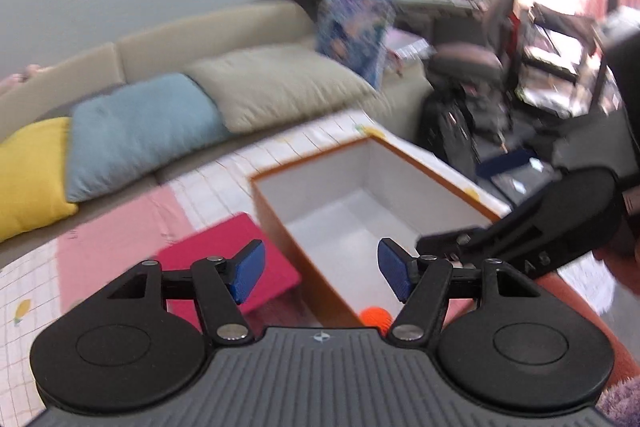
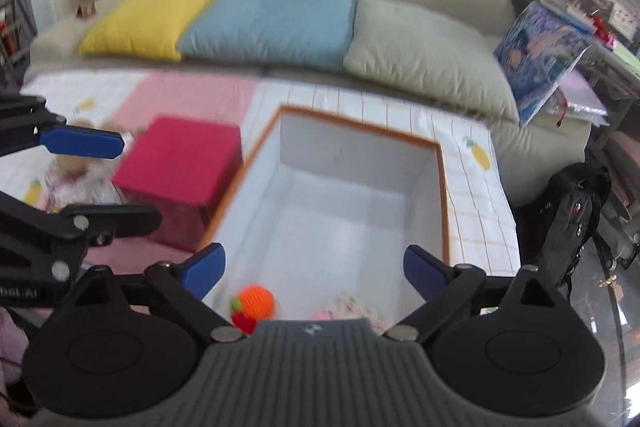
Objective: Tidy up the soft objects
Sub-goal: 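Move both tools back over the pile of soft items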
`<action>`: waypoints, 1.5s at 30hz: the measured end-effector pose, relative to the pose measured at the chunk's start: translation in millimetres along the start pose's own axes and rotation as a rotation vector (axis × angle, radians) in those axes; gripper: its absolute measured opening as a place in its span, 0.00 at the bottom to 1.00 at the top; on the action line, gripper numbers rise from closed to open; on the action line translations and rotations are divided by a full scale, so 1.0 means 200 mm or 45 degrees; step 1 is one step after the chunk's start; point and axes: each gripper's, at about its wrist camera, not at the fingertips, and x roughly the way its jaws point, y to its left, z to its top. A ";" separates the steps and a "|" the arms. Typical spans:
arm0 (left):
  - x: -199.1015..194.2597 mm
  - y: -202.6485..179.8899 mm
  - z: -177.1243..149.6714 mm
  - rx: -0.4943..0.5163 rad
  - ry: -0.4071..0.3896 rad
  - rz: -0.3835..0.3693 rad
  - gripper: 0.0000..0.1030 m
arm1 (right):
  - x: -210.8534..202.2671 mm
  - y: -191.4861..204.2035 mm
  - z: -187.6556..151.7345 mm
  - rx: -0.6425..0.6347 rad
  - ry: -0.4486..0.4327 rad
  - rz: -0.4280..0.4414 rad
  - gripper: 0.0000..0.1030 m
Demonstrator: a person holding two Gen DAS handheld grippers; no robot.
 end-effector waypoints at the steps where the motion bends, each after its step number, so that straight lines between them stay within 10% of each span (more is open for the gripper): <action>1: -0.03 0.03 -0.02 -0.028 -0.035 0.028 0.74 | -0.02 0.04 0.00 0.013 -0.034 0.004 0.91; 9: -0.19 0.29 -0.24 -0.238 -0.035 0.259 0.74 | 0.01 0.36 -0.05 0.134 -0.154 0.099 0.92; 20: -0.31 0.63 -0.52 -0.516 0.055 0.322 0.61 | 0.19 0.80 -0.01 -0.040 -0.058 0.198 0.78; 31: -0.21 0.77 -0.58 -0.507 0.120 0.344 0.59 | 0.42 0.99 0.01 -0.099 0.027 0.264 0.55; 45: -0.09 0.88 -0.59 -0.511 0.237 0.375 0.59 | 0.71 1.12 0.06 0.044 0.105 0.130 0.50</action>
